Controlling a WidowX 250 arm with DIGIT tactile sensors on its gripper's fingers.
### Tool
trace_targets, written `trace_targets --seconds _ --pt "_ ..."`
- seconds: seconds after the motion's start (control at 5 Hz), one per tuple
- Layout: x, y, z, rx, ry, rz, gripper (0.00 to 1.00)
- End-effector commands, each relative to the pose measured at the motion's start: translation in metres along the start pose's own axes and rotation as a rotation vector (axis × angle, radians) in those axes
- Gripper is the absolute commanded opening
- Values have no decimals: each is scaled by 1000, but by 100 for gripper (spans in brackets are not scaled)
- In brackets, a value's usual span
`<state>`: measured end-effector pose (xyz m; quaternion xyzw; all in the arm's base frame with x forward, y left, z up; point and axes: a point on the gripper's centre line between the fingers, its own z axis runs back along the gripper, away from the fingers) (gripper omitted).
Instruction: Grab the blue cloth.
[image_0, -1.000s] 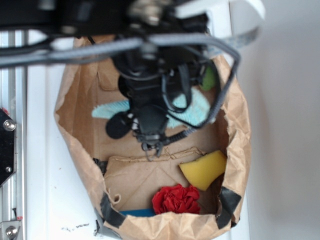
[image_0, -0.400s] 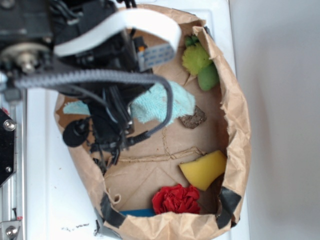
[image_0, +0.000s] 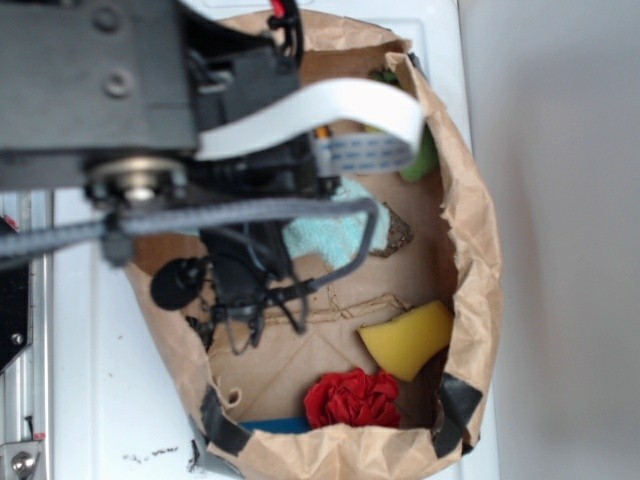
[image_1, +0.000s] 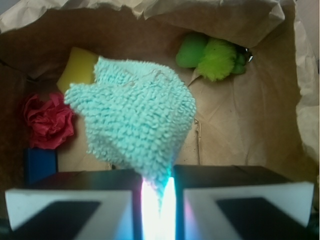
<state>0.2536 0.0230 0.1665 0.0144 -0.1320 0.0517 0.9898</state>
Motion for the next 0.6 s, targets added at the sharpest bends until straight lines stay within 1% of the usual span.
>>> trace_targets --seconds 0.0,0.2,0.4 --pt "20 -6 24 -22 -41 3 0" --pt "20 -8 21 -34 -78 24 0" --pt "17 -8 18 -29 -85 21 0"
